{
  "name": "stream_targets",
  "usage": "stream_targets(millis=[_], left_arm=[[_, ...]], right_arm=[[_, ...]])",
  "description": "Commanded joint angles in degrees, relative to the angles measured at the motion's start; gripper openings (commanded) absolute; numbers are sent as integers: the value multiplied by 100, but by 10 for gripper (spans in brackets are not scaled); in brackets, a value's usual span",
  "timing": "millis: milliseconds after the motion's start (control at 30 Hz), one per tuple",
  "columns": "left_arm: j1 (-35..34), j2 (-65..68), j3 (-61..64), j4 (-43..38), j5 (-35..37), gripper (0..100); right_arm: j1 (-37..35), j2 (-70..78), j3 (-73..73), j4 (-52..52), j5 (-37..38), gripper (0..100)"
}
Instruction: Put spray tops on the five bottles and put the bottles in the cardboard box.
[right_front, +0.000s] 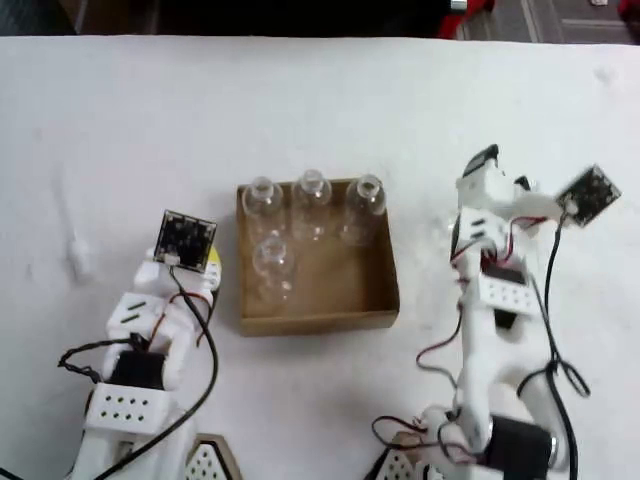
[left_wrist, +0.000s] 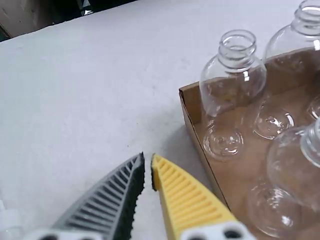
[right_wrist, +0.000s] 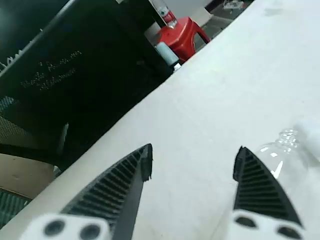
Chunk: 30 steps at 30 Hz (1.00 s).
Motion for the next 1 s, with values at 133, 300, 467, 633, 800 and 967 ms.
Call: stream_targets(millis=[133, 300, 467, 633, 800, 967], left_arm=[[66, 22, -35, -158, -79, 32], [66, 13, -35, -158, -79, 32], [66, 13, -35, -158, -79, 32], [75, 13, -35, -158, -79, 32], [75, 22, -35, -158, -79, 32], [75, 31, -35, -158, -79, 32]], right_arm=[[470, 1525, -2637, 2651, -79, 240], [927, 2448, -3974, 3960, -79, 241], [1429, 3213, -4651, 4110, -123, 241], [1464, 3662, -5178, 4154, -105, 241], [1411, 3670, -5565, 4523, -79, 241], [1024, 3820, -6532, 5270, -70, 241]])
